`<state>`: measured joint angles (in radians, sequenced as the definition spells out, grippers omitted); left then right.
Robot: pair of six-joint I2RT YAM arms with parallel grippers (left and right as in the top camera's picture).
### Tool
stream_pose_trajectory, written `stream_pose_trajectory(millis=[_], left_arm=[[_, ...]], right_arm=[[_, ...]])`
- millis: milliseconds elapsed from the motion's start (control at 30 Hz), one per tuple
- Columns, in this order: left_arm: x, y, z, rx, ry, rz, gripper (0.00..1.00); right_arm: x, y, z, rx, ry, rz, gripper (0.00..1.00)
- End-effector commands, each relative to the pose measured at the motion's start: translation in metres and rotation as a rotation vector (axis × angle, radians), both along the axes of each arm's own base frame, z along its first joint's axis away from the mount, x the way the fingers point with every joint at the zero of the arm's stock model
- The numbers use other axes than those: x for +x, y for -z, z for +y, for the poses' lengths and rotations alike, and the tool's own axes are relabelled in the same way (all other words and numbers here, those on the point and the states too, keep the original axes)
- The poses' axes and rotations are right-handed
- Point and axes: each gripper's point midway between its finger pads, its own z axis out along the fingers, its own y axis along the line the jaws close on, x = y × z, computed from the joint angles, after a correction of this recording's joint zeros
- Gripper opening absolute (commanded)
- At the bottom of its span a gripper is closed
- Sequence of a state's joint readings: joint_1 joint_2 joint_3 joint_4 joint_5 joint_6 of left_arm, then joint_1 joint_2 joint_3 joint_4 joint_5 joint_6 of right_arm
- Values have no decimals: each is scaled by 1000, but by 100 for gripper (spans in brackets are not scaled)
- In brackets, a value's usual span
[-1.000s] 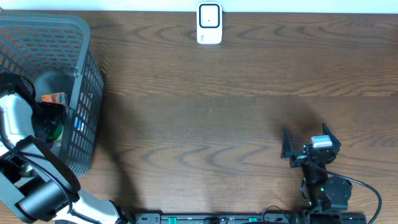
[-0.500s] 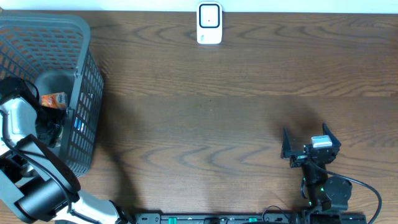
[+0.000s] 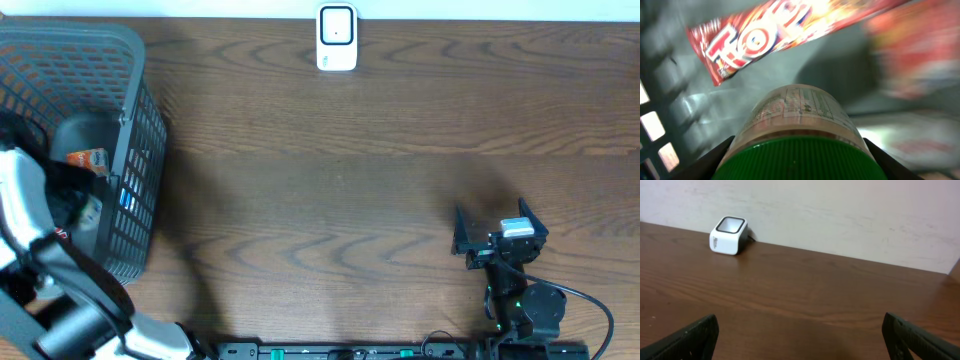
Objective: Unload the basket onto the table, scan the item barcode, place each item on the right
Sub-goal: 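Lift the bottle out and place it on the table center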
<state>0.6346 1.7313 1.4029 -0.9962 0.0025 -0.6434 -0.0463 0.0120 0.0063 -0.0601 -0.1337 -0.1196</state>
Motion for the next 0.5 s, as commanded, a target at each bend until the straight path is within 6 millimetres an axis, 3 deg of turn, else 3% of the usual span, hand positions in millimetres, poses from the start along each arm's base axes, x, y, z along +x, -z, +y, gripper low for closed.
stream_pose_trajectory(millis=[0, 167, 267, 367, 467], left_arm=[[25, -108, -6, 94, 54, -309, 54], [37, -226, -56, 97, 194, -720, 56], [32, -277, -96, 93, 287, -907, 58], [30, -307, -146, 66, 404, -1012, 59], [36, -320, -199, 17, 570, -1069, 60]], right_arm=[[0, 0, 1, 10, -3, 1, 99], [0, 0, 1, 10, -3, 1, 99], [0, 0, 1, 10, -3, 1, 99], [0, 0, 1, 10, -3, 1, 99], [0, 0, 1, 10, -3, 1, 99]])
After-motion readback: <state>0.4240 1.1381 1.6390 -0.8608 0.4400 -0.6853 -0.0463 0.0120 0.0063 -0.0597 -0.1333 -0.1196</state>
